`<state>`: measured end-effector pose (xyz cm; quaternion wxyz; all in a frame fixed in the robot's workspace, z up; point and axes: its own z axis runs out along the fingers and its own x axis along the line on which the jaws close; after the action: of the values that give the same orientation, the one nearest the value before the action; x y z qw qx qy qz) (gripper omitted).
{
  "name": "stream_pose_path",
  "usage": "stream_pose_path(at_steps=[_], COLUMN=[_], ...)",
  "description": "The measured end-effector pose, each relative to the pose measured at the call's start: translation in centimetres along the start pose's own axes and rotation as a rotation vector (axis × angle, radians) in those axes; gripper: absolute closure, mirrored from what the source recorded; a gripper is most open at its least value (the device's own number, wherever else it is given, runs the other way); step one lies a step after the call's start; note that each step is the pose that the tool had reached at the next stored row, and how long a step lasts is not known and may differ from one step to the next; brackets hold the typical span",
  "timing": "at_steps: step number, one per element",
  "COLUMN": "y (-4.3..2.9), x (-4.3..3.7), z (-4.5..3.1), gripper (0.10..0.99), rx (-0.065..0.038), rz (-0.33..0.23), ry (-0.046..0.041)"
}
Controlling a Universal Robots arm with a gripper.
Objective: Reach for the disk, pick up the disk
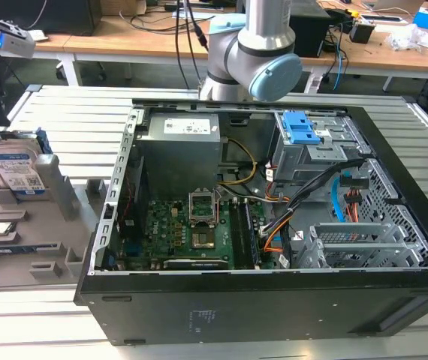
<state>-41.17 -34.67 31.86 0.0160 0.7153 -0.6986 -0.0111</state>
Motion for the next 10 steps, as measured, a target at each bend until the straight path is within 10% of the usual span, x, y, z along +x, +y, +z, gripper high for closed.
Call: stream_pose_path(at_steps=[10], y=[0.12], x=[-0.01], z=[0.97], gripper=[0.486], rx=[0.000], rz=[0.000], ry=[0.0000])
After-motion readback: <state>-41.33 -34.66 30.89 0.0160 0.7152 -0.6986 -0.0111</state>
